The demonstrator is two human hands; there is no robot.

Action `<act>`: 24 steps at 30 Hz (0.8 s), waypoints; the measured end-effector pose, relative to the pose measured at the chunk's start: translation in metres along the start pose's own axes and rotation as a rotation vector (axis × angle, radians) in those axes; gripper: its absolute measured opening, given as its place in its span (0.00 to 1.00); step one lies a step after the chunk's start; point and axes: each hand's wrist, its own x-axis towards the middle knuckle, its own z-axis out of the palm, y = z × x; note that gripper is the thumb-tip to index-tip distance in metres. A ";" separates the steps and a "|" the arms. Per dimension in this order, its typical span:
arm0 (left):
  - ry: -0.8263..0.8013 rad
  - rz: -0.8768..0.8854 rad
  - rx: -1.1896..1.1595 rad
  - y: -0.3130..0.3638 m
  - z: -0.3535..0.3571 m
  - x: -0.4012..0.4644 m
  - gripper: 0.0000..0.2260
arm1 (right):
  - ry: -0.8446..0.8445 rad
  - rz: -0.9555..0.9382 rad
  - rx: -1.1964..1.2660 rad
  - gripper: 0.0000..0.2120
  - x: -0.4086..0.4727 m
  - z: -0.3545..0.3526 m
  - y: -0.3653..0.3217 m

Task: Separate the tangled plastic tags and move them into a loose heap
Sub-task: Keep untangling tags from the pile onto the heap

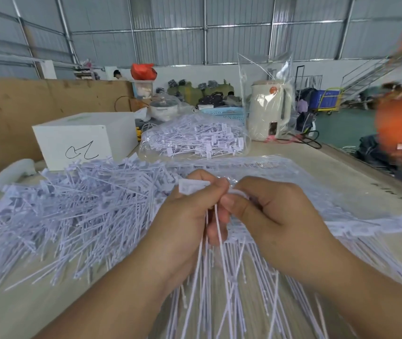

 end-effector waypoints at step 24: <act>-0.017 -0.011 0.185 0.009 -0.015 0.005 0.13 | -0.241 0.030 0.058 0.17 -0.002 -0.008 0.014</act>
